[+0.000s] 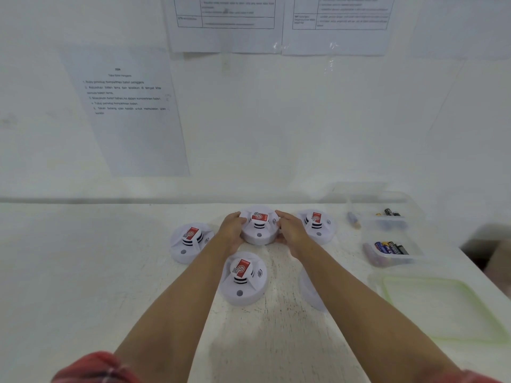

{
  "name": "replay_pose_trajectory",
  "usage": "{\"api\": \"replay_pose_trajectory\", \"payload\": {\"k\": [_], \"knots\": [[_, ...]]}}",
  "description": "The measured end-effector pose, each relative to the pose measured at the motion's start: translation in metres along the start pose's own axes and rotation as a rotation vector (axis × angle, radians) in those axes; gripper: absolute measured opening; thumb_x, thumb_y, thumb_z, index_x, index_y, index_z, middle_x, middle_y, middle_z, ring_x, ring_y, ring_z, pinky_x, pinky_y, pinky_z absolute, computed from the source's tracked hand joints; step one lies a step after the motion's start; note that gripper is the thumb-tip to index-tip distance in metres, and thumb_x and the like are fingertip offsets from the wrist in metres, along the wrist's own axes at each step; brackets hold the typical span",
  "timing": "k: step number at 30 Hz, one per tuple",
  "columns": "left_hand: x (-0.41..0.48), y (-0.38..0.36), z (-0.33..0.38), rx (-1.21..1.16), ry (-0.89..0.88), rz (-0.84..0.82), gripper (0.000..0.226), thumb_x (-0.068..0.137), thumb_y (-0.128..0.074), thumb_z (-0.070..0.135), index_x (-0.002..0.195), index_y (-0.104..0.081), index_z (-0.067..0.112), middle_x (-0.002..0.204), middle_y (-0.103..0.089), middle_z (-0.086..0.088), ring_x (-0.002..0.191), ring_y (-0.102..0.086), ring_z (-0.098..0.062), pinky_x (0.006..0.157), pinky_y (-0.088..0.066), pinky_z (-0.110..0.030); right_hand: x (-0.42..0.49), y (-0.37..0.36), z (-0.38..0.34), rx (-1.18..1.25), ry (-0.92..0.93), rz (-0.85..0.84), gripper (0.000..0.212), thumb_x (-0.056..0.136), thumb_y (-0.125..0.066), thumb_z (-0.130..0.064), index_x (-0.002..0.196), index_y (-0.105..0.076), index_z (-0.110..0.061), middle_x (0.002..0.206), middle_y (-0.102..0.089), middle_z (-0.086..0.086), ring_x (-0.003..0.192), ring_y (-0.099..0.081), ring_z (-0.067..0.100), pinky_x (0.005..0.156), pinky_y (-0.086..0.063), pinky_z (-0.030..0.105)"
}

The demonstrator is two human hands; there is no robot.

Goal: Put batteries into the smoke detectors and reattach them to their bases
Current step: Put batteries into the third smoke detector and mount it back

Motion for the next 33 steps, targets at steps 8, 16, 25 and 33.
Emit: {"api": "replay_pose_trajectory", "payload": {"k": [8, 16, 25, 33], "knots": [[0.002, 0.004, 0.002, 0.381, -0.145, 0.080, 0.026, 0.094, -0.043, 0.001, 0.076, -0.055, 0.014, 0.083, -0.056, -0.006, 0.083, -0.049, -0.020, 0.078, -0.043, -0.034, -0.007, -0.004, -0.003, -0.202, 0.045, 0.023, 0.047, 0.095, -0.037, -0.007, 0.142, -0.036, -0.011, 0.149, -0.037, 0.006, 0.133, -0.039, 0.026, 0.110, -0.038, 0.041], [0.008, 0.005, -0.003, 0.507, -0.176, 0.134, 0.028, 0.097, -0.041, 0.004, 0.115, -0.059, -0.007, 0.118, -0.060, -0.019, 0.114, -0.053, -0.029, 0.090, -0.044, -0.034, -0.008, 0.002, -0.005, -0.449, 0.153, 0.165, 0.036, 0.093, -0.051, -0.011, 0.125, -0.055, 0.005, 0.135, -0.053, 0.015, 0.128, -0.047, 0.025, 0.105, -0.036, 0.029], [-0.028, 0.015, 0.009, 0.485, -0.228, 0.196, 0.027, 0.098, -0.035, 0.012, 0.076, -0.046, 0.023, 0.075, -0.041, 0.010, 0.092, -0.037, -0.016, 0.076, -0.032, -0.028, -0.029, 0.004, -0.008, -0.464, 0.174, 0.182, 0.045, 0.089, -0.042, 0.000, 0.134, -0.045, 0.000, 0.142, -0.045, 0.012, 0.131, -0.042, 0.025, 0.106, -0.034, 0.030], [-0.084, 0.031, -0.009, 0.514, -0.203, 0.109, 0.035, 0.099, -0.039, 0.018, 0.129, -0.052, 0.005, 0.140, -0.046, -0.010, 0.129, -0.041, -0.025, 0.105, -0.030, -0.032, -0.075, -0.008, 0.013, -0.478, 0.095, 0.143, 0.014, 0.091, -0.037, -0.003, 0.082, -0.046, -0.007, 0.081, -0.046, 0.007, 0.085, -0.044, 0.020, 0.064, -0.037, 0.027]]}}
Point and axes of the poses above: each hand's wrist, its own x-axis towards the middle knuckle, its own y-axis out of the back of the hand, z = x × y, the point moved 4 cm from there along x, towards the middle knuckle
